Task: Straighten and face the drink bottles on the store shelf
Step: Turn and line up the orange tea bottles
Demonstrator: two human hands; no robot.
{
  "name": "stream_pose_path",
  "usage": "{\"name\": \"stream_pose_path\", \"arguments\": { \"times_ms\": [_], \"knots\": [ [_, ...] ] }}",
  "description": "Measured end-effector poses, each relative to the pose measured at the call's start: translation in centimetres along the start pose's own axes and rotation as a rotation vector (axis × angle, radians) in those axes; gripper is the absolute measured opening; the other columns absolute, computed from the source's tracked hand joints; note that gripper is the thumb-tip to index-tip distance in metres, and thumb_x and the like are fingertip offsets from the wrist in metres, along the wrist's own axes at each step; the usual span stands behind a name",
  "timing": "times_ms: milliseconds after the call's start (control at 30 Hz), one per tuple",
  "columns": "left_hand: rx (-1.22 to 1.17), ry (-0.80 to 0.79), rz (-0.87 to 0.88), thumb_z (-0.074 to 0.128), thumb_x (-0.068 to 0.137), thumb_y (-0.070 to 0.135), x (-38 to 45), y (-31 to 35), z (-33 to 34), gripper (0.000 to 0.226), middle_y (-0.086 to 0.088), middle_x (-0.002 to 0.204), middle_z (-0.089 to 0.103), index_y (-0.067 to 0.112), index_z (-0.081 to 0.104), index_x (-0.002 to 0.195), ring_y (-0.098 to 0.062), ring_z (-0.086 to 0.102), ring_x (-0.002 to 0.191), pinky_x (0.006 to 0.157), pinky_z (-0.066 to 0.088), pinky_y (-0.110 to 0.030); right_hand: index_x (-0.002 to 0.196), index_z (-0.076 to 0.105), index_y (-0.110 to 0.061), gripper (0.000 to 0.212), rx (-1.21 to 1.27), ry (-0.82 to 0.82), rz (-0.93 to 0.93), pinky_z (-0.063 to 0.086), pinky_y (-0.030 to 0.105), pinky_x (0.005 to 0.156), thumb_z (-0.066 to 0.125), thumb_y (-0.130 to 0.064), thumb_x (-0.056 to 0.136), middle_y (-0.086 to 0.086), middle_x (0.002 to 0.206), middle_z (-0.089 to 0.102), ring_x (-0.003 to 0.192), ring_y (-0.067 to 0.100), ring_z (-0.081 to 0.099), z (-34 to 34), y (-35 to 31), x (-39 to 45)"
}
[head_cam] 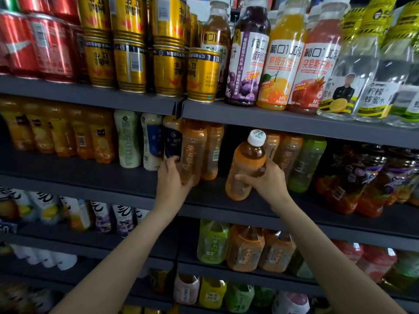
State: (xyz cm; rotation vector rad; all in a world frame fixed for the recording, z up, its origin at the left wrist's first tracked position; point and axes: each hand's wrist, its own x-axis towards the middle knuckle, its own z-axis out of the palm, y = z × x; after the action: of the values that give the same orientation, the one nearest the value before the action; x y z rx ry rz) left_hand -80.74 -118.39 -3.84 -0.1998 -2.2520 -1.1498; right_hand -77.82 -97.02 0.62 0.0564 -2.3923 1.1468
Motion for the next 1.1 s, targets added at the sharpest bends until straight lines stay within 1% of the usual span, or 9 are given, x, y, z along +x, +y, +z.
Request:
{"name": "stream_pose_path", "arguments": {
  "times_ms": [100,200,267,367,467,567,733,933,1100],
  "knots": [
    [-0.018,-0.04,-0.064,0.069,0.083,0.026,1.1,-0.5,0.7,0.068,-0.013,0.134,0.038,0.006,0.032,0.136,-0.026,0.037,0.125,0.098,0.034,-0.032,0.12,0.056,-0.01,0.062,-0.028,0.005,0.027,0.048,0.031,0.089,0.082,-0.033,0.069,0.005,0.114,0.066,0.109,0.021,0.059,1.1,0.3,1.1],
    [-0.05,-0.059,-0.08,0.069,0.083,0.027,2.1,-0.5,1.8,0.069,-0.013,0.134,0.036,0.006,0.03,0.136,-0.026,0.038,0.125,0.095,0.033,-0.027,0.12,0.055,-0.009,0.063,-0.045,-0.005,0.091,0.05,0.038,0.089,0.081,-0.037,0.07,0.007,0.114,0.065,0.108,0.023,0.059,2.3,0.0,2.5],
    [-0.075,-0.066,-0.093,0.069,0.083,0.025,3.0,-0.5,2.4,0.071,-0.014,0.134,0.037,0.004,0.029,0.138,-0.026,0.038,0.125,0.093,0.032,-0.025,0.12,0.054,-0.008,0.061,-0.038,0.0,0.101,0.05,0.035,0.088,0.079,-0.038,0.073,0.007,0.115,0.064,0.108,0.024,0.059,3.1,-0.1,3.1],
    [-0.081,-0.086,-0.136,0.07,0.082,0.024,4.1,-0.6,3.1,0.077,-0.015,0.136,0.039,0.002,0.026,0.141,-0.026,0.037,0.127,0.097,0.035,-0.032,0.118,0.054,-0.008,0.058,-0.016,-0.002,0.136,0.049,0.034,0.088,0.078,-0.037,0.074,0.007,0.116,0.064,0.11,0.023,0.058,3.8,0.2,3.9],
    [-0.114,-0.116,-0.166,0.071,0.081,0.022,5.0,-1.4,3.6,0.069,-0.011,0.131,0.048,0.005,0.033,0.135,-0.025,0.042,0.124,0.096,0.039,-0.034,0.12,0.05,-0.009,0.059,-0.027,-0.033,0.18,0.048,0.037,0.092,0.08,-0.03,0.074,0.007,0.118,0.062,0.113,0.024,0.056,3.7,0.6,4.3],
    [-0.161,-0.136,-0.191,0.073,0.079,0.023,5.3,-2.3,4.0,0.058,-0.009,0.121,0.056,0.009,0.043,0.126,-0.024,0.053,0.114,0.093,0.045,-0.036,0.12,0.045,-0.008,0.061,-0.145,-0.089,0.173,0.044,0.031,0.088,0.081,-0.017,0.072,0.009,0.119,0.06,0.113,0.026,0.056,4.7,1.8,2.9],
    [-0.075,-0.12,-0.124,0.073,0.079,0.025,5.4,-3.3,4.3,0.056,-0.009,0.118,0.057,0.008,0.044,0.124,-0.023,0.054,0.111,0.087,0.042,-0.028,0.116,0.049,-0.007,0.052,-0.225,0.011,0.246,0.048,0.036,0.084,0.077,-0.029,0.077,0.01,0.116,0.062,0.108,0.028,0.059,7.7,3.4,2.7],
    [-0.058,-0.097,-0.052,0.071,0.081,0.026,5.2,-3.9,4.9,0.055,-0.011,0.118,0.053,0.006,0.044,0.125,-0.024,0.05,0.112,0.09,0.041,-0.03,0.121,0.044,-0.003,0.045,-0.21,0.094,0.392,0.046,0.042,0.089,0.066,-0.023,0.088,0.017,0.124,0.056,0.114,0.036,0.055,11.2,3.1,7.6],
    [-0.092,-0.099,-0.037,0.07,0.082,0.025,5.3,-4.4,5.1,0.054,-0.01,0.115,0.052,0.008,0.043,0.125,-0.022,0.051,0.108,0.084,0.042,-0.03,0.129,0.039,-0.004,0.043,-0.185,0.1,0.452,0.043,0.042,0.093,0.057,-0.017,0.093,0.019,0.131,0.05,0.119,0.037,0.051,12.4,4.2,11.3]
  ]
}}
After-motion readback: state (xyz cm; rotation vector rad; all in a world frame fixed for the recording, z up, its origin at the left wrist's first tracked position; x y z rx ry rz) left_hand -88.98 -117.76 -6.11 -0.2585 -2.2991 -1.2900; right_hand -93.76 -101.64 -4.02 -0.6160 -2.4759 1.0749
